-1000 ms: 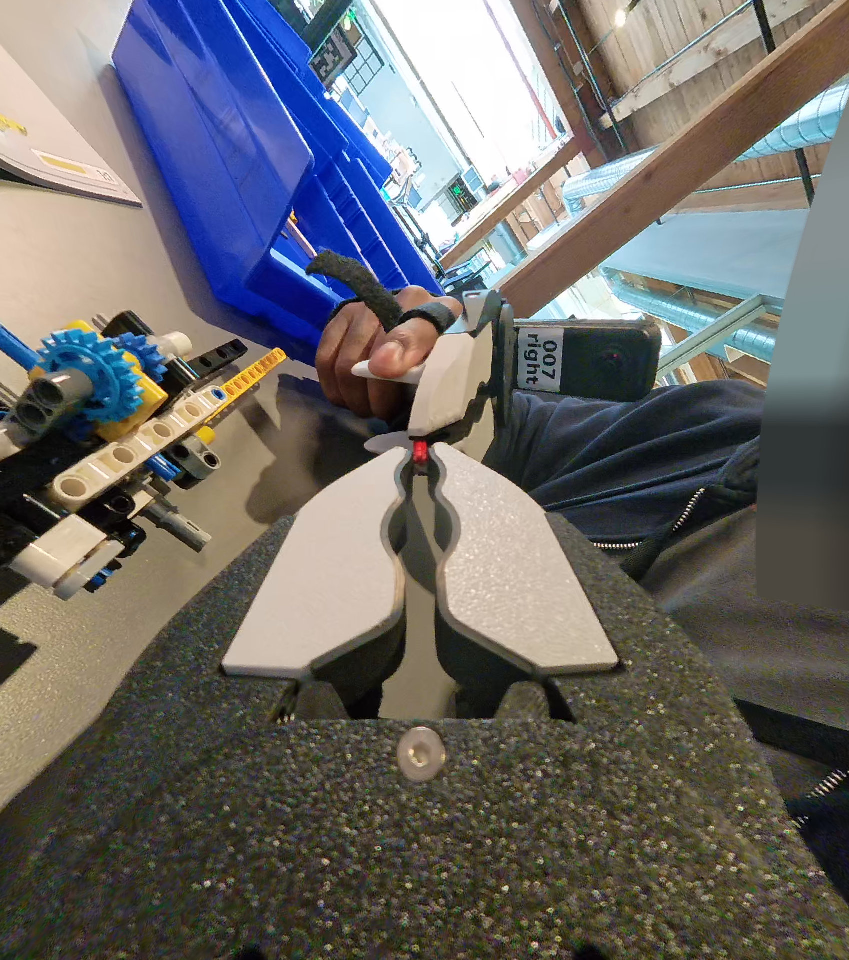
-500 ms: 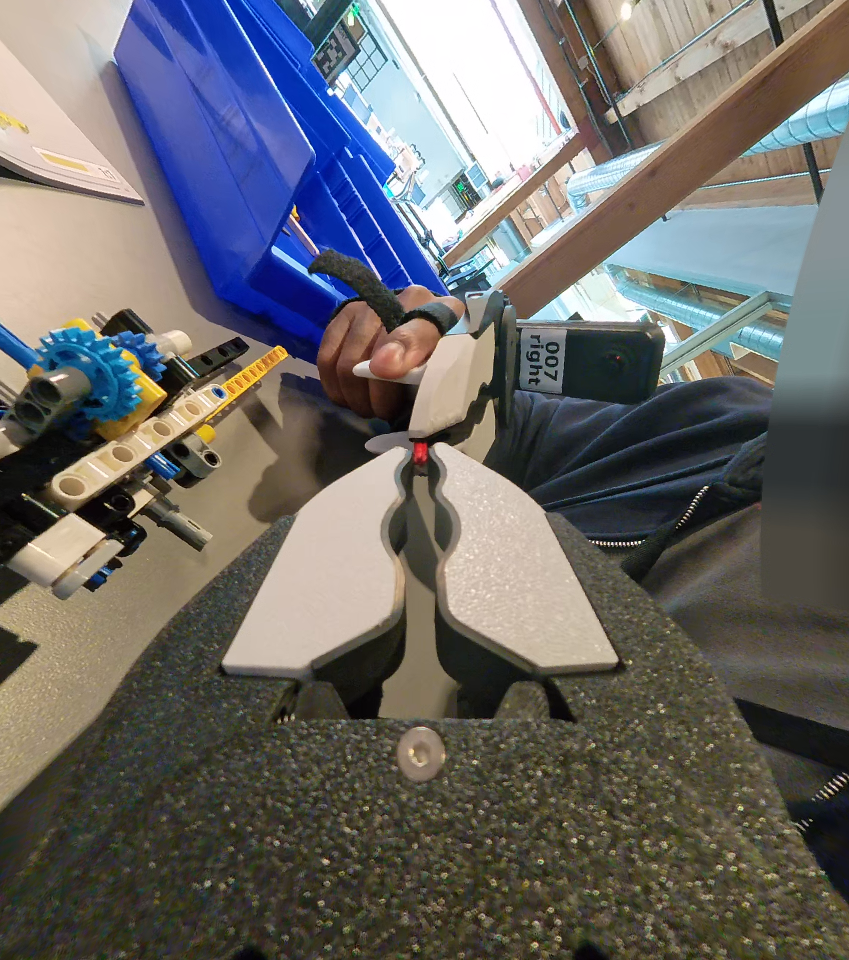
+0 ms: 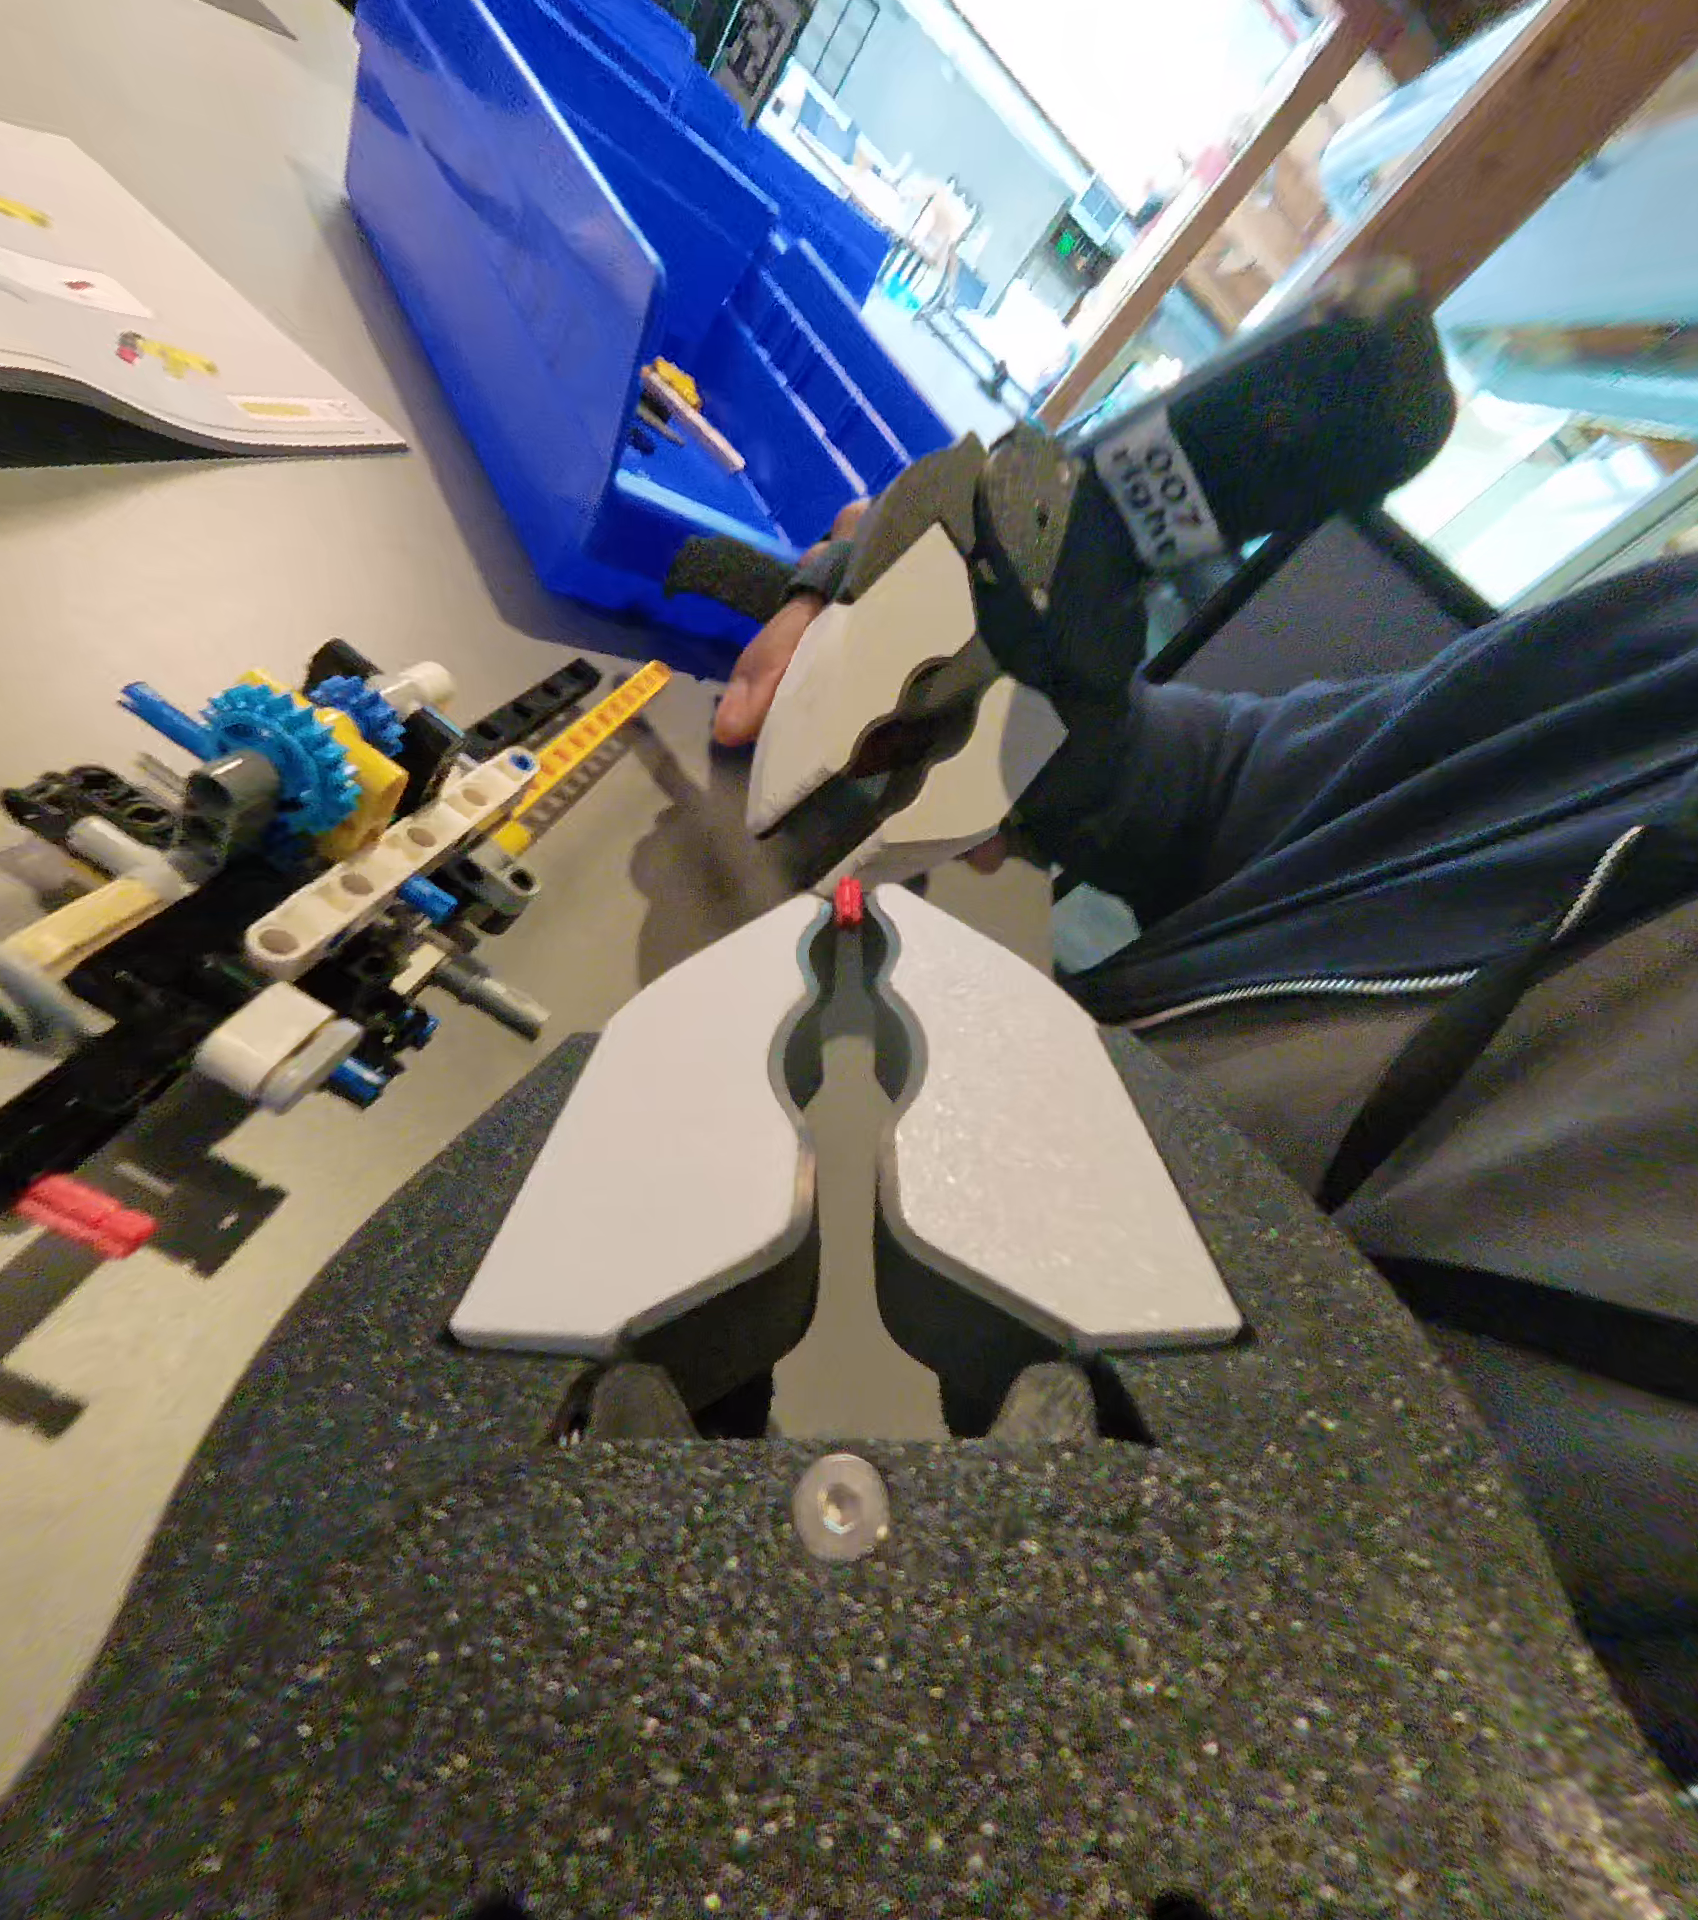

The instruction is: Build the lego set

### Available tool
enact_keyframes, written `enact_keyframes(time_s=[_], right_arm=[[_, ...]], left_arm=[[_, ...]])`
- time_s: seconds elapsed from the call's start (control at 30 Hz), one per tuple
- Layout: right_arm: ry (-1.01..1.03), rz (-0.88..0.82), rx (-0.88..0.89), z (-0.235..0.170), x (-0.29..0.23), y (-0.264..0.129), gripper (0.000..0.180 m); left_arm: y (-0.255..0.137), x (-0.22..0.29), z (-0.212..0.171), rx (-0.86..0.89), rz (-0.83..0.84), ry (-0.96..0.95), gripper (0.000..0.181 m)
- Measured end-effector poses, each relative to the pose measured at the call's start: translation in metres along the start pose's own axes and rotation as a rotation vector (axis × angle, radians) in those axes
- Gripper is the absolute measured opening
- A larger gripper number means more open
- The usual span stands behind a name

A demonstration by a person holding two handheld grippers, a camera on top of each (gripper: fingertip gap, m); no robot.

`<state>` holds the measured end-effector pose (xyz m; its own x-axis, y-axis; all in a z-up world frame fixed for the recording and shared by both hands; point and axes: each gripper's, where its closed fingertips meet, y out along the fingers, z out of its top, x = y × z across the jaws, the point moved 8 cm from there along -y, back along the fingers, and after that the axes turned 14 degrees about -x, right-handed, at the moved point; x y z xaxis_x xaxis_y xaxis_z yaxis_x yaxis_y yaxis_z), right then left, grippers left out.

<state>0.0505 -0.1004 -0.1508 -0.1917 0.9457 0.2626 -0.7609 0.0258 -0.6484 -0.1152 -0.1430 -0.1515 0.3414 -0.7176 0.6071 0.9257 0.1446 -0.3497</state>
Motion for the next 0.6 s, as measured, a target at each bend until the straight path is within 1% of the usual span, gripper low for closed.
enact_keyframes(time_s=[0.13,0.2,0.33,0.4,0.47,0.53,0.6], right_arm=[[0.081,0.136,-0.106,-0.010,-0.004,0.006,0.013],[0.097,0.170,-0.153,-0.012,-0.006,0.011,0.014],[0.084,0.204,-0.239,-0.010,-0.011,0.021,0.016],[0.064,0.185,-0.302,-0.012,-0.013,0.027,0.018],[0.076,0.187,-0.310,-0.010,-0.014,0.030,0.016],[0.074,0.191,-0.313,-0.009,-0.014,0.031,0.008],[0.059,0.207,-0.304,-0.007,-0.015,0.033,0.007]], left_arm=[[-0.005,0.000,-0.007,-0.064,0.059,0.064,0.004],[-0.005,0.000,-0.008,-0.083,0.077,0.086,0.004],[-0.007,-0.002,-0.010,-0.116,0.113,0.126,0.004],[-0.008,-0.003,-0.011,-0.126,0.125,0.148,0.004],[-0.010,-0.003,-0.011,-0.135,0.134,0.181,0.004],[-0.011,-0.002,-0.011,-0.142,0.147,0.220,0.004],[-0.011,-0.003,-0.011,-0.151,0.161,0.257,0.004]])
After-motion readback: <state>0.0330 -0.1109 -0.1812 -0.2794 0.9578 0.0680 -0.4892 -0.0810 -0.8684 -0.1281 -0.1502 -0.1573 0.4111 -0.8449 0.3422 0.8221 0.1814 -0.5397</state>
